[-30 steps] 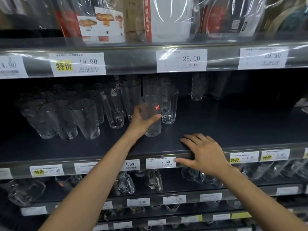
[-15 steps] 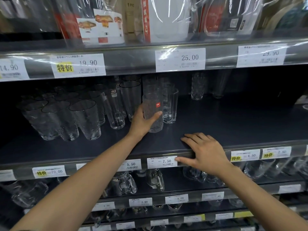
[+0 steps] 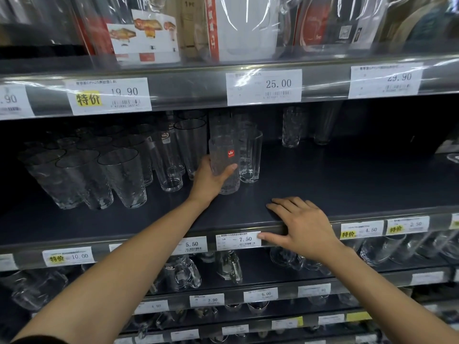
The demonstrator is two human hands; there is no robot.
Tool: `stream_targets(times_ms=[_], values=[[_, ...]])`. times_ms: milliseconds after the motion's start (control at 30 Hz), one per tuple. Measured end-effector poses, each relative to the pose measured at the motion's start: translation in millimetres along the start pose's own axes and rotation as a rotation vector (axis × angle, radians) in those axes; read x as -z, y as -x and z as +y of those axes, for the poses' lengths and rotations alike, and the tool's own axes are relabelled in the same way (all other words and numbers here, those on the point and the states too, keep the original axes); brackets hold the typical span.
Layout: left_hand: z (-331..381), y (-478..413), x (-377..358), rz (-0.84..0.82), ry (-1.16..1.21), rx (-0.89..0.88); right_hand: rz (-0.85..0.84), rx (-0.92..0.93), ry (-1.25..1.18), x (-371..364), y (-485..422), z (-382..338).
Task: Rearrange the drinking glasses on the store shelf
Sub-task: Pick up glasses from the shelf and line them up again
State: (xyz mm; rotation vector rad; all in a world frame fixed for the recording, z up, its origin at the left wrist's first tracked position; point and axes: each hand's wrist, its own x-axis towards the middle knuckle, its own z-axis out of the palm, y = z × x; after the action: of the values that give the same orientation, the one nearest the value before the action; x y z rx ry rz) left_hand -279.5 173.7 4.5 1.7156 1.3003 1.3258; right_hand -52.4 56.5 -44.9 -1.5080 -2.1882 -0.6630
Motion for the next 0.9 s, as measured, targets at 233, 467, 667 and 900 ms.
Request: stream_targets(times_ms=[233, 467, 667, 900], values=[[-1.7, -0.4, 1.6, 0.000, -0.012, 0.017, -0.027, -0.005, -0.004, 1.1, -0.5, -0.4], [3.7, 3.9, 4.1, -0.018, -0.006, 0.040, -0.053, -0.011, -0.023, 3.6, -1.1, -1.1], [4.6, 13.1, 18.2, -0.094, -0.126, 0.078, -0.063, -0.011, -0.029, 7.0, -2.3, -1.6], [21.6, 36.6, 47.5, -0.292, -0.552, 0.152, -0.183, -0.050, -0.076, 18.3, -3.9, -5.5]])
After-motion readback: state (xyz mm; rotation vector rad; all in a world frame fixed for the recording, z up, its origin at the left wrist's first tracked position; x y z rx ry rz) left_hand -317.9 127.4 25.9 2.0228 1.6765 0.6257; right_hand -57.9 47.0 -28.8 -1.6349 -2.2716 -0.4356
